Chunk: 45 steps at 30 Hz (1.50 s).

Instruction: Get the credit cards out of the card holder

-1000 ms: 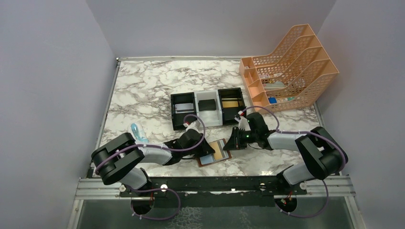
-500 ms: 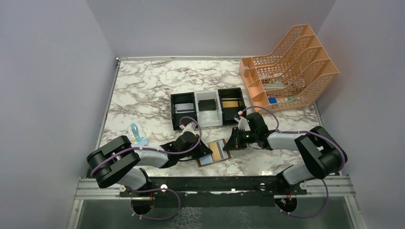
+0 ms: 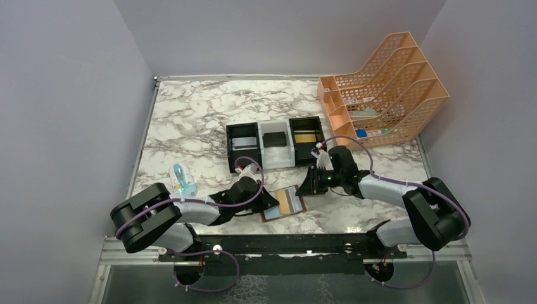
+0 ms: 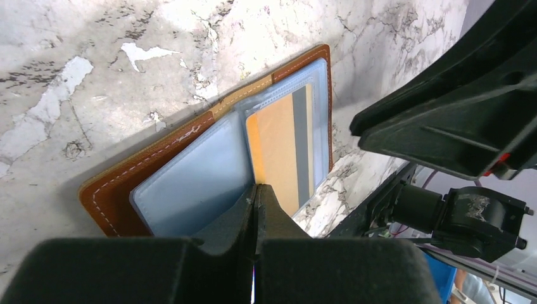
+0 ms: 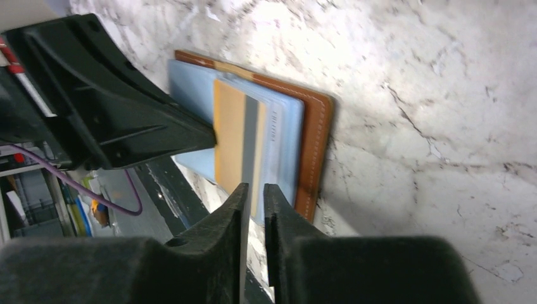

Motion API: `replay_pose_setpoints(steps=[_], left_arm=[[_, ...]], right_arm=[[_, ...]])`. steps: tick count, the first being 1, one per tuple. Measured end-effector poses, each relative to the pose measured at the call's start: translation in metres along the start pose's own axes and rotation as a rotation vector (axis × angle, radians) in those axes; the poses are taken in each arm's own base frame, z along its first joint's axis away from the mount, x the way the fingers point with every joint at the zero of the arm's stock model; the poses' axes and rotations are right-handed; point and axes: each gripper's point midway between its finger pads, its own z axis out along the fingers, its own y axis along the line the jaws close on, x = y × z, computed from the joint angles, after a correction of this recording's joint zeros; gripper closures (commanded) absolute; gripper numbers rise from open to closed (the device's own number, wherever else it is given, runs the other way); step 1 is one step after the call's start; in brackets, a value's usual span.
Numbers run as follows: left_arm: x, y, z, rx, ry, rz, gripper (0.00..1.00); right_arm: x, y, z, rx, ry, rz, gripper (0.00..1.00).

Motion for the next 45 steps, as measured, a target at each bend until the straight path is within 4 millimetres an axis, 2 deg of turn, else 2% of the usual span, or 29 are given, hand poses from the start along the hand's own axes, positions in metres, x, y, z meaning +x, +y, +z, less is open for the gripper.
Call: replay_pose_setpoints(steps=[4, 7, 15, 25, 30, 31, 35, 37, 40, 45], left_arm=[[0.0, -0.001, 0.0, 0.004, -0.001, 0.005, 1.0], [-0.001, -0.001, 0.0, 0.004, -0.002, 0.009, 1.0], [-0.001, -0.001, -0.001, 0.005, -0.002, 0.012, 1.0], [-0.003, -0.006, -0.009, 0.032, -0.017, 0.012, 1.0], [-0.003, -0.002, -0.013, 0.032, -0.023, 0.01, 1.0], [-0.003, -0.001, -0.014, 0.03, -0.024, 0.01, 0.98], [-0.004, 0.001, -0.014, 0.024, -0.032, 0.004, 0.77], [-0.004, 0.001, -0.014, 0.022, -0.036, 0.001, 0.72], [-0.004, 0.002, -0.012, 0.013, -0.035, -0.007, 0.69], [-0.004, 0.003, -0.005, -0.008, -0.028, -0.039, 0.71]], right_arm=[[-0.009, 0.016, 0.002, -0.023, -0.009, -0.053, 0.76], [-0.005, 0.022, 0.007, -0.026, 0.009, -0.075, 0.76], [0.015, 0.006, 0.022, 0.02, 0.091, -0.031, 0.77], [0.006, 0.002, 0.026, 0.055, 0.07, -0.033, 0.82], [0.005, 0.002, 0.027, 0.059, 0.068, -0.033, 0.83], [0.005, 0.002, 0.027, 0.059, 0.069, -0.033, 0.83], [0.005, 0.002, 0.027, 0.059, 0.069, -0.032, 0.83], [0.004, 0.003, 0.027, 0.06, 0.069, -0.033, 0.83], [0.003, 0.003, 0.027, 0.062, 0.069, -0.032, 0.83], [0.003, 0.003, 0.027, 0.065, 0.068, -0.032, 0.83]])
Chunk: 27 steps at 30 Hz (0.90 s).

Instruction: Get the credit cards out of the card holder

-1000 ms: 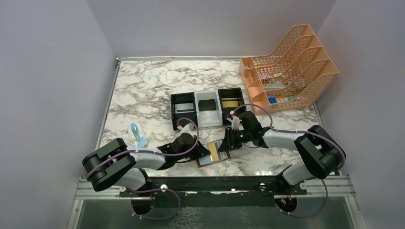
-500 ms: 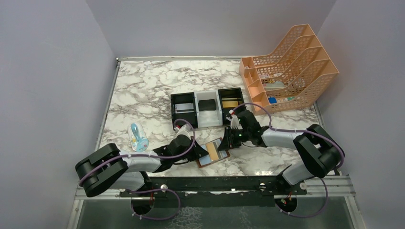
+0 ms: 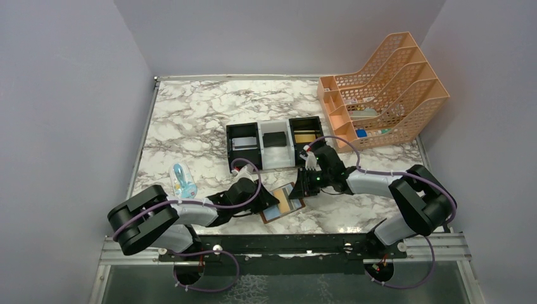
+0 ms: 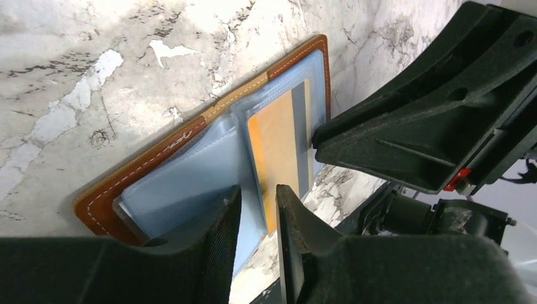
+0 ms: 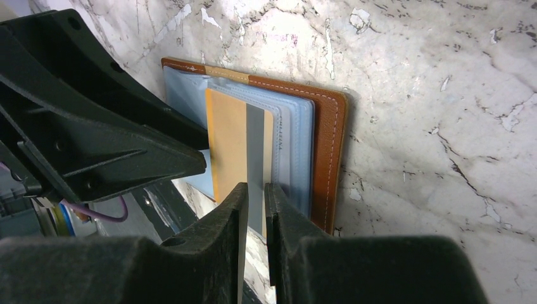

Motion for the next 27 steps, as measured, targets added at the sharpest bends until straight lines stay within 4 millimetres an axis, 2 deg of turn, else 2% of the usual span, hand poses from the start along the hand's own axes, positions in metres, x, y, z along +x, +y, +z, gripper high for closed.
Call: replay_pose_setpoints(steps=[7, 11, 16, 21, 27], left_arm=[[-0.001, 0.0, 0.006, -0.007, -0.006, -0.033, 0.77], [-0.003, -0.004, 0.012, -0.011, -0.006, -0.023, 0.85], [-0.003, -0.003, 0.013, -0.018, -0.006, -0.009, 1.0], [-0.004, -0.004, 0.011, -0.007, -0.014, -0.013, 1.0], [-0.005, 0.004, -0.003, 0.01, -0.038, -0.023, 1.0]], right_arm=[[0.001, 0.0, 0.0, -0.001, 0.001, 0.002, 0.83], [0.001, 0.0, 0.001, -0.002, 0.001, 0.004, 0.83], [0.0, -0.001, 0.001, -0.002, 0.0, 0.004, 0.83], [0.0, -0.001, 0.001, 0.001, -0.002, 0.005, 0.83], [-0.001, -0.004, 0.002, 0.022, -0.01, 0.006, 0.85]])
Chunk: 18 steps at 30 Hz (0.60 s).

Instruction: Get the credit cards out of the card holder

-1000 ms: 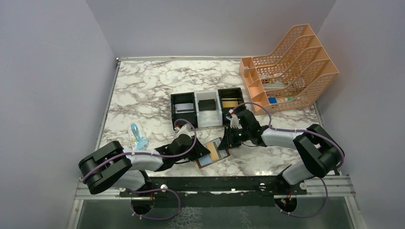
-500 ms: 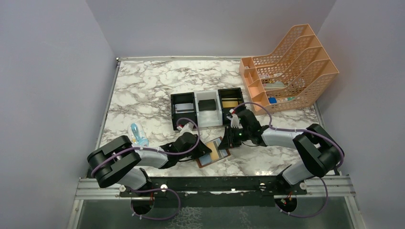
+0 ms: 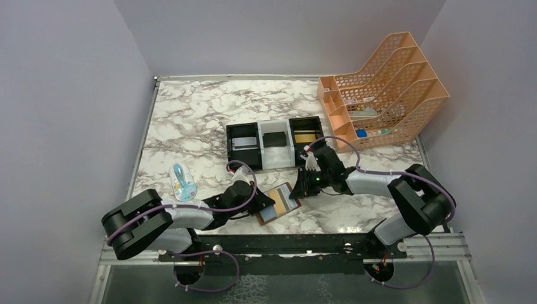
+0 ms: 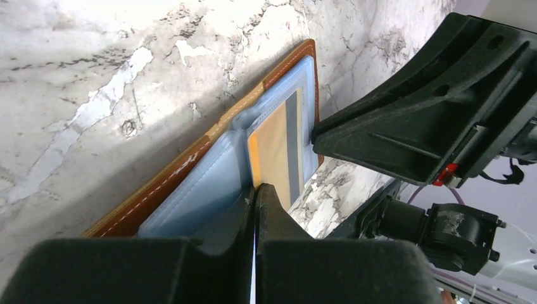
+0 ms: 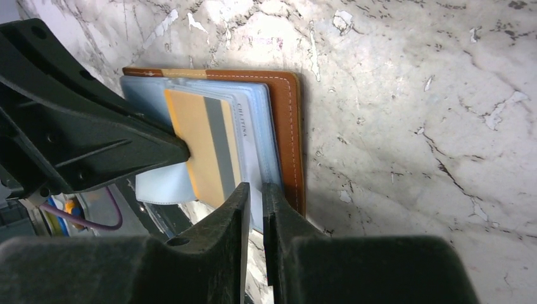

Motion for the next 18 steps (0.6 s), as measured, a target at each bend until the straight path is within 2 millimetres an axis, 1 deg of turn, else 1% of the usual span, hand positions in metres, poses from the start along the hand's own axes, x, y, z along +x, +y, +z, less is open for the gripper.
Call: replay_pose_setpoints(steps=[5, 11, 15, 18], left_arm=[[-0.002, 0.0, -0.006, 0.018, -0.013, 0.0, 1.0], [-0.001, 0.003, -0.008, 0.007, -0.01, 0.011, 1.0], [0.0, 0.005, -0.007, -0.001, -0.006, 0.025, 1.0], [-0.001, 0.003, -0.005, -0.004, -0.004, 0.036, 1.0]], right_arm=[[0.001, -0.002, 0.001, 0.007, 0.002, 0.002, 0.86], [0.0, 0.001, -0.004, 0.005, 0.0, -0.031, 0.84], [-0.008, 0.014, -0.009, -0.028, -0.015, -0.074, 0.82], [-0.013, 0.035, -0.005, -0.065, -0.013, -0.133, 0.82]])
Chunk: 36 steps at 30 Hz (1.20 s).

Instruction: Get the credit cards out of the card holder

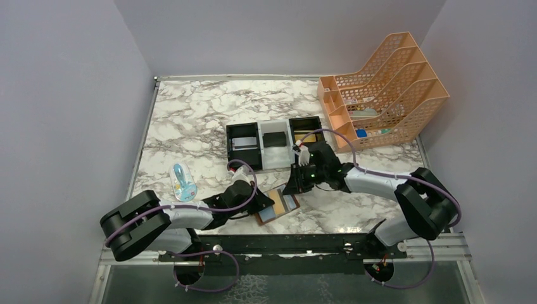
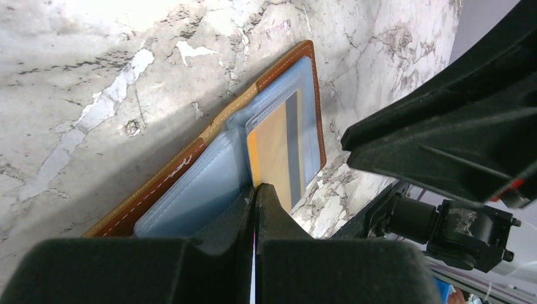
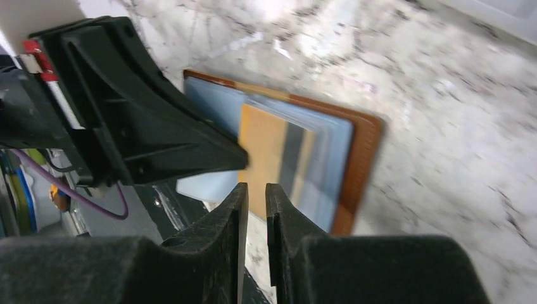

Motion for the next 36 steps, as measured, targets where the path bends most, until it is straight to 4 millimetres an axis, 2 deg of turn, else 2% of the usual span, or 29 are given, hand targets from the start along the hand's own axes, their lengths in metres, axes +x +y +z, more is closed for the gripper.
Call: replay_pose_setpoints(steps=[2, 4, 8, 14, 21, 28, 32, 36], left_arm=[[0.0, -0.001, 0.001, -0.001, 0.002, 0.008, 1.0], [0.0, -0.002, 0.001, 0.0, 0.003, 0.014, 1.0], [0.0, -0.002, 0.001, -0.003, 0.004, 0.017, 1.0], [-0.002, -0.004, -0.002, 0.002, 0.0, 0.016, 0.86], [-0.001, -0.001, -0.006, -0.007, 0.0, 0.017, 0.85], [0.0, 0.002, -0.005, -0.017, 0.005, 0.018, 0.77], [0.001, 0.004, -0.003, -0.03, 0.009, 0.013, 0.78], [0.001, 0.005, 0.0, -0.04, 0.012, 0.006, 0.88]], right_arm=[[-0.003, 0.009, 0.005, -0.015, 0.006, -0.023, 0.82], [-0.002, 0.01, 0.013, -0.002, 0.021, -0.03, 0.82], [0.006, -0.012, 0.024, 0.091, 0.048, 0.002, 0.82], [0.0, -0.021, 0.024, 0.147, 0.017, 0.008, 0.82], [0.0, -0.021, 0.026, 0.14, 0.005, 0.015, 0.83], [-0.001, -0.02, 0.027, 0.131, -0.002, 0.021, 0.83], [-0.001, -0.02, 0.027, 0.128, -0.001, 0.02, 0.83], [-0.001, -0.02, 0.027, 0.128, -0.001, 0.021, 0.83]])
